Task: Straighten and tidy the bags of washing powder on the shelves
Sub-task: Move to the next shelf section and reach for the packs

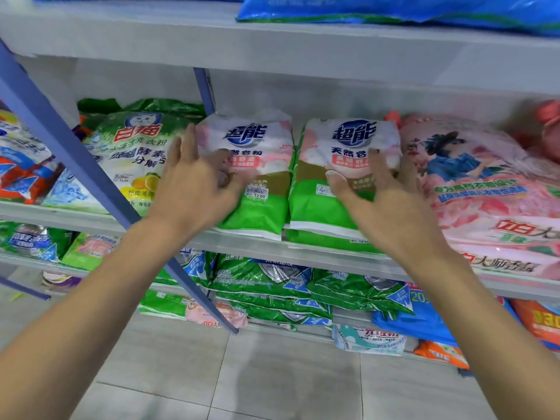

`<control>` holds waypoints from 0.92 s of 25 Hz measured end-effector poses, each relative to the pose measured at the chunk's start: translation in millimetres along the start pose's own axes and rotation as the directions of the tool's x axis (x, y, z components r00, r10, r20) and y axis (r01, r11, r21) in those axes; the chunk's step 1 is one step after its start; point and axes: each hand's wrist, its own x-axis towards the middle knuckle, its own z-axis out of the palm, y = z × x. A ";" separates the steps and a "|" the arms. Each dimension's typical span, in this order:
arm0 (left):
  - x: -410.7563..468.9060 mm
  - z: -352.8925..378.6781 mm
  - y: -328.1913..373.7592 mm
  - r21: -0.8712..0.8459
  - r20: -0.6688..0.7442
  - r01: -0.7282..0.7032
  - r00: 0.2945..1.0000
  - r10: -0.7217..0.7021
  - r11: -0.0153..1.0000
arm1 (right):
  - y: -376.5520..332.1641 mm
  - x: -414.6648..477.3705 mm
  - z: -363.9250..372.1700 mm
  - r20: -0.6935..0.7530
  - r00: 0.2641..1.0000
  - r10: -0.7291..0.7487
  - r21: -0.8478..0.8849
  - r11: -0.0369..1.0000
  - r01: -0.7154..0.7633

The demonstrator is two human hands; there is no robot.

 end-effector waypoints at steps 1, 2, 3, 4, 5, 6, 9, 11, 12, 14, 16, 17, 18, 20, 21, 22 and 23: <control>-12.6 -1.5 -4.5 0.062 0.115 -0.107 0.988 0.100 0.992 | 2.2 -10.1 2.9 0.033 0.997 -0.075 -0.068 0.995 0.077; -22.1 -2.1 -10.9 0.135 0.210 -0.200 0.963 0.170 0.970 | 5.8 -17.3 6.6 0.081 0.988 -0.134 -0.126 0.982 0.143; -28.7 -1.6 -17.4 0.193 0.247 -0.270 0.944 0.220 0.943 | 12.1 -18.6 10.6 0.104 0.977 -0.188 -0.182 0.962 0.205; -31.2 0.1 -23.5 0.221 0.227 -0.317 0.936 0.267 0.922 | 16.7 -17.7 13.6 0.082 0.965 -0.250 -0.237 0.935 0.262; -30.8 2.0 -27.6 0.237 0.176 -0.342 0.936 0.306 0.909 | 20.9 -15.3 16.5 0.021 0.949 -0.316 -0.271 0.911 0.310; -28.5 2.4 -29.9 0.242 0.109 -0.345 0.938 0.328 0.907 | 22.5 -13.0 18.5 -0.055 0.927 -0.371 -0.288 0.895 0.341; -13.7 4.6 -33.0 0.164 -0.054 -0.261 0.961 0.273 0.951 | 20.1 -4.0 24.5 -0.186 0.888 -0.420 -0.269 0.891 0.365; -4.4 8.2 -28.3 0.126 -0.112 -0.191 0.972 0.205 0.974 | 16.2 3.2 29.2 -0.195 0.885 -0.422 -0.287 0.888 0.360; -0.8 10.7 -26.3 0.118 -0.123 -0.175 0.974 0.189 0.978 | 15.7 5.7 32.3 -0.199 0.882 -0.426 -0.298 0.884 0.360; 2.8 15.4 -24.6 0.123 -0.108 -0.171 0.977 0.185 0.978 | 17.4 8.4 37.3 -0.209 0.870 -0.446 -0.311 0.874 0.374; 2.5 16.8 -25.4 0.114 -0.078 -0.164 0.982 0.173 0.980 | 20.9 8.7 40.5 -0.187 0.871 -0.454 -0.330 0.864 0.380; 2.2 17.0 -26.0 0.106 -0.074 -0.152 0.984 0.160 0.983 | 21.7 8.2 40.4 -0.178 0.876 -0.449 -0.335 0.864 0.375; 1.2 17.4 -26.4 0.108 -0.073 -0.139 0.986 0.147 0.984 | 21.7 7.3 39.8 -0.176 0.879 -0.442 -0.339 0.866 0.368; -2.1 18.2 -28.3 0.137 -0.065 -0.143 0.986 0.153 0.980 | 20.6 3.7 39.9 -0.208 0.875 -0.438 -0.339 0.871 0.356; -4.8 18.8 -29.2 0.164 -0.052 -0.165 0.983 0.176 0.972 | 21.0 0.3 41.1 -0.236 0.864 -0.444 -0.333 0.873 0.357; -7.7 20.3 -30.3 0.201 -0.039 -0.201 0.976 0.213 0.959 | 22.3 -4.6 43.1 -0.267 0.846 -0.461 -0.325 0.870 0.371; -11.0 23.6 -32.5 0.240 -0.040 -0.236 0.967 0.253 0.941 | 25.0 -9.9 46.4 -0.285 0.827 -0.484 -0.320 0.862 0.394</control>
